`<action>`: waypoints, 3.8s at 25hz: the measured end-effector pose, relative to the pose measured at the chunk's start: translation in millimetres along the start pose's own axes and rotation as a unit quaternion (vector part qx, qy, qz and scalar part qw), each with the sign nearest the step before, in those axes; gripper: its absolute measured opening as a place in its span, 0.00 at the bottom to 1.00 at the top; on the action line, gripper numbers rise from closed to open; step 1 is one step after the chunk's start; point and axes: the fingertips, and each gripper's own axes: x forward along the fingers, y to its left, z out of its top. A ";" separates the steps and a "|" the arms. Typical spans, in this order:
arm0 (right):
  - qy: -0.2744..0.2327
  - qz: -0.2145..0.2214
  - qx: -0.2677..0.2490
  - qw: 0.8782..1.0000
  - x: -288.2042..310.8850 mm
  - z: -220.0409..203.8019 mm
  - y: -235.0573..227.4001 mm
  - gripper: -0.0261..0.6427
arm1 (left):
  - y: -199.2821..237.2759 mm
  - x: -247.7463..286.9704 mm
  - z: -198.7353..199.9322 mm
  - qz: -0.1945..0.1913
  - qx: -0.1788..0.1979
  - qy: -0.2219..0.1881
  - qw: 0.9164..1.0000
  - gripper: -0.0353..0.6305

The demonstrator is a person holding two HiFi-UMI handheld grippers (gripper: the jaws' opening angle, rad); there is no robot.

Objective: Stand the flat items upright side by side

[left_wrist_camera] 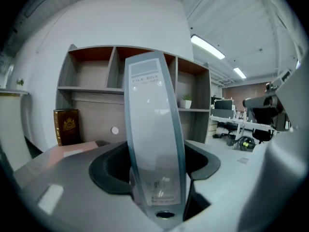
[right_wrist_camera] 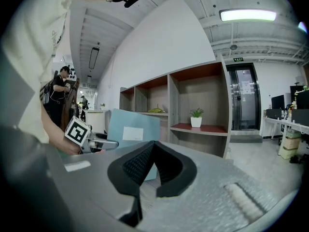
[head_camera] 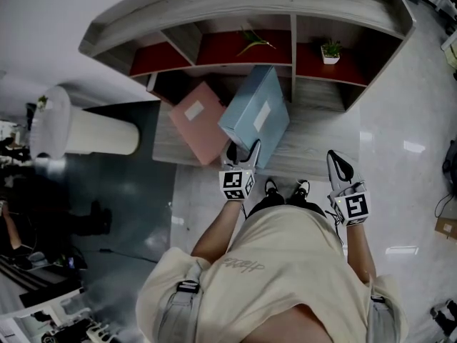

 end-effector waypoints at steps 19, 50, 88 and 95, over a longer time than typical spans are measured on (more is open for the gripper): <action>0.018 -0.017 0.009 1.000 -7.9 -16.0 -3.8 0.04 | -14.9 34.0 -40.9 0.061 0.005 0.076 0.995 0.53; 0.019 0.002 0.044 0.999 0.2 -38.6 -93.8 0.04 | -43.6 124.2 -15.7 0.098 -0.002 0.090 0.991 0.52; 0.021 0.104 0.068 0.992 62.5 -38.9 11.3 0.04 | 23.9 -7.2 -14.5 0.075 -0.108 0.047 0.990 0.57; 0.020 0.105 0.097 0.989 98.6 -16.3 82.4 0.04 | 82.3 -63.9 -15.4 0.074 -0.120 0.032 0.989 0.57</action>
